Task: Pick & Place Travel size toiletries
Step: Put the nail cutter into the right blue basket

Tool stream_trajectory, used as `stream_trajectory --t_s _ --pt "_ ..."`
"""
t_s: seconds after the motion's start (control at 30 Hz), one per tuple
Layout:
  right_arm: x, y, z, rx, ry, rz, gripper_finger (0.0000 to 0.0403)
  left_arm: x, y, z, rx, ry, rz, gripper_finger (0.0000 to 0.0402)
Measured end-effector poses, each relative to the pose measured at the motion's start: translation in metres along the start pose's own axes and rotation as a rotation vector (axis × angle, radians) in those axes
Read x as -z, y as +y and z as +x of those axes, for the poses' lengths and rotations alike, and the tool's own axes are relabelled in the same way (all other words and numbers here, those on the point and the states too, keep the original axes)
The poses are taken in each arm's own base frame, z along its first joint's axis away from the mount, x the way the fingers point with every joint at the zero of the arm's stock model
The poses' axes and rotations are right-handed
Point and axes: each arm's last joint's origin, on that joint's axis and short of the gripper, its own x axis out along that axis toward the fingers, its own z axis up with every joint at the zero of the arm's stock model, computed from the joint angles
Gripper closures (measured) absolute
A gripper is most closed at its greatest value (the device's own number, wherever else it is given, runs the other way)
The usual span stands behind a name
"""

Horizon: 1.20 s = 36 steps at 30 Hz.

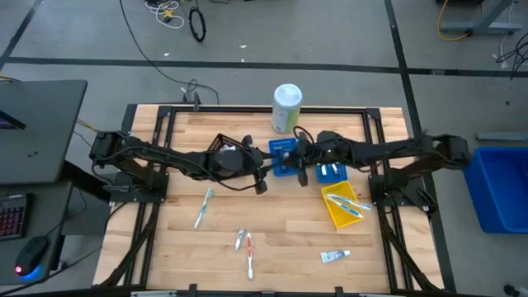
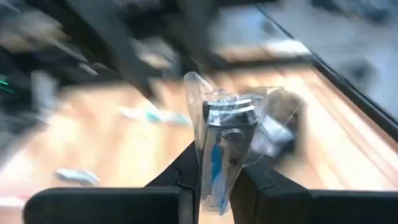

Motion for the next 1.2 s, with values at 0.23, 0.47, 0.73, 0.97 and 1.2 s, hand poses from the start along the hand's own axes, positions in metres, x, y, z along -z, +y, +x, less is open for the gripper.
stream_trajectory --t_s 0.23,0.47,0.73,0.97,1.2 --pt "0.020 -0.008 -0.040 0.461 0.323 0.126 0.0348 0.012 0.000 -0.001 0.005 0.120 -0.025 0.0258" --pt "0.042 -0.012 -0.057 0.648 0.526 0.284 0.0348 0.036 0.002 -0.006 -0.021 0.353 -0.072 0.0262" --pt "0.063 -0.027 -0.064 0.710 0.584 0.413 0.0343 0.052 0.004 -0.014 -0.040 0.530 -0.166 0.0264" --pt "0.078 -0.029 -0.068 0.664 0.653 0.459 0.0321 0.051 0.003 -0.014 -0.043 0.522 -0.191 0.0264" --pt "0.076 -0.032 -0.066 0.715 0.603 0.411 0.0286 0.050 0.003 -0.013 -0.039 0.510 -0.188 0.0264"
